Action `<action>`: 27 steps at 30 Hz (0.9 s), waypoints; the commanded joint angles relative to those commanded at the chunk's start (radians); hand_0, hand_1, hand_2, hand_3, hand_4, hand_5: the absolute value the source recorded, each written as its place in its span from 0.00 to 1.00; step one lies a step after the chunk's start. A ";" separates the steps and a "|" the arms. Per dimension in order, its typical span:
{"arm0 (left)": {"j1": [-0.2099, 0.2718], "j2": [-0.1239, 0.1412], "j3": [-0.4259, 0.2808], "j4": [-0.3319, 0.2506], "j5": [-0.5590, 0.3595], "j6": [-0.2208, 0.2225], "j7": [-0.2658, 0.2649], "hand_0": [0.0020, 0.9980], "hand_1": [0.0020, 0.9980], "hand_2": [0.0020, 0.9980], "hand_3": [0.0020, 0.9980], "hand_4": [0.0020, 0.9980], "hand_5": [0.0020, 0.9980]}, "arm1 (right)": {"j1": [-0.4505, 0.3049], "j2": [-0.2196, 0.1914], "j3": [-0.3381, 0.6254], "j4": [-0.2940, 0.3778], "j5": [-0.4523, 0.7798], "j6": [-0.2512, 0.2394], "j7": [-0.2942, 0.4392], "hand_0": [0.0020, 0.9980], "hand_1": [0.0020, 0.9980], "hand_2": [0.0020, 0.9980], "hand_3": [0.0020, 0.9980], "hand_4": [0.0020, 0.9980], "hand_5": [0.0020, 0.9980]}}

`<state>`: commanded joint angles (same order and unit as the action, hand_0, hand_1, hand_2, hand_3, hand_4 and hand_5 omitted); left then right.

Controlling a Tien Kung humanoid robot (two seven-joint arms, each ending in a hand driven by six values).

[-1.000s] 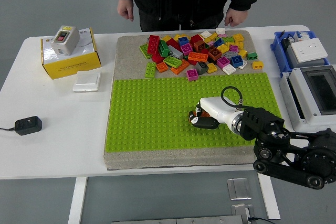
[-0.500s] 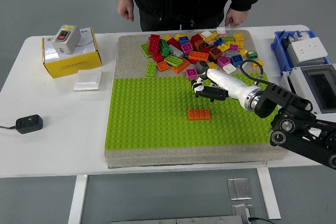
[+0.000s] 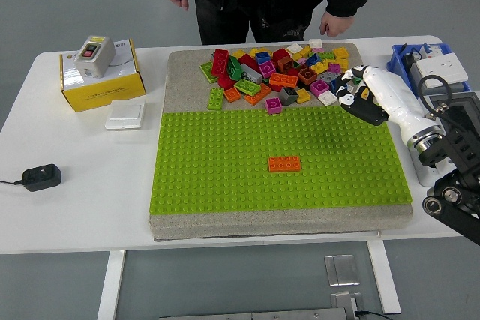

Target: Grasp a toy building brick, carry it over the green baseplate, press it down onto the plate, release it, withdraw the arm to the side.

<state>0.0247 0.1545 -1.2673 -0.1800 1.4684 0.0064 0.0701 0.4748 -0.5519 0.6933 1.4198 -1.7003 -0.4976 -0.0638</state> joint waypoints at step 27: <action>0.008 -0.024 0.005 -0.017 0.026 0.005 -0.001 0.66 0.65 0.59 0.65 0.38 0.47 | 0.021 0.095 0.137 -0.057 -0.090 -0.123 0.106 0.54 0.64 0.73 0.67 0.45 0.64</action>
<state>0.0327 0.1309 -1.2624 -0.1972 1.4947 0.0110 0.0689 0.4962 -0.4564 0.8306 1.3626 -1.7907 -0.6210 0.0424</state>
